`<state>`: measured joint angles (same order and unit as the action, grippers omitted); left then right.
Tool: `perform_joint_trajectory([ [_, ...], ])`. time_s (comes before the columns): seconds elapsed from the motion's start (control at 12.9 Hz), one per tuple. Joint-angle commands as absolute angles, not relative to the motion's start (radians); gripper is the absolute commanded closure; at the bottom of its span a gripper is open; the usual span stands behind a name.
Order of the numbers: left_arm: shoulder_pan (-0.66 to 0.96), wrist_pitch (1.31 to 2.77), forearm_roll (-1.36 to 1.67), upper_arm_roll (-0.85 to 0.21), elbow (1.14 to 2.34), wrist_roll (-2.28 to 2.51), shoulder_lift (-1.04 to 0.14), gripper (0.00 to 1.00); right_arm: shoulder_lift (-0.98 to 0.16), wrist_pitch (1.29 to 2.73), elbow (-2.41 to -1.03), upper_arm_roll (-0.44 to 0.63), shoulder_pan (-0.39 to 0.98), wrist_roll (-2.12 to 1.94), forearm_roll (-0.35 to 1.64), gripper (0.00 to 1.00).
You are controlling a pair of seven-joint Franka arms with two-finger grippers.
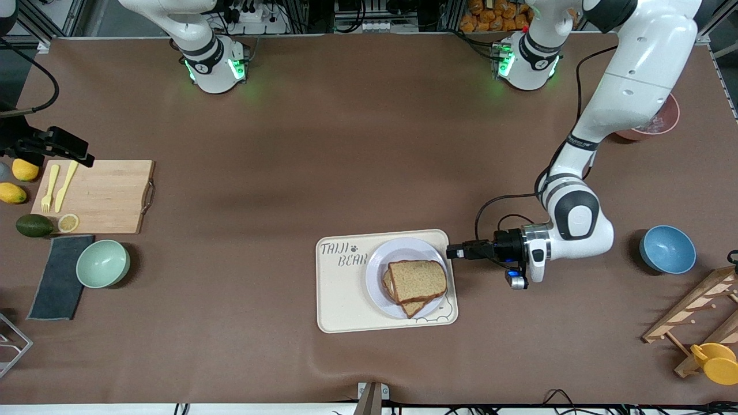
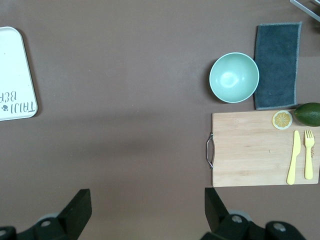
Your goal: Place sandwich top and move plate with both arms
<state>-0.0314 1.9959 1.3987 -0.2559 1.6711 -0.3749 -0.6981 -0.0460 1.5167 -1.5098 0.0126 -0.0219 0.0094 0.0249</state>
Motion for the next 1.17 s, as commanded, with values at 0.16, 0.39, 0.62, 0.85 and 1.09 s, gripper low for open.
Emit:
perform_joint_trajectory([
  [0.16,-0.035,1.987,1.196,-0.256,1.686,-0.048,-0.545,0.00,-0.038,1.516,-1.513,0.000,-0.040,0.023,0.025,0.00],
  [0.39,-0.012,1.987,1.103,-0.259,1.680,0.118,-0.468,0.00,-0.040,1.516,-1.513,0.000,-0.051,0.023,0.025,0.00],
  [0.62,0.009,1.987,0.857,-0.261,1.675,0.195,-0.364,0.00,-0.038,1.513,-1.513,0.000,-0.051,0.023,0.025,0.00],
  [0.85,0.017,1.928,0.699,-0.288,1.640,0.349,-0.295,0.00,-0.037,1.511,-1.513,0.000,-0.049,0.023,0.025,0.00],
  [1.09,0.057,1.896,0.267,-0.369,1.634,0.459,-0.194,0.00,-0.037,1.511,-1.513,0.000,-0.049,0.023,0.025,0.00],
])
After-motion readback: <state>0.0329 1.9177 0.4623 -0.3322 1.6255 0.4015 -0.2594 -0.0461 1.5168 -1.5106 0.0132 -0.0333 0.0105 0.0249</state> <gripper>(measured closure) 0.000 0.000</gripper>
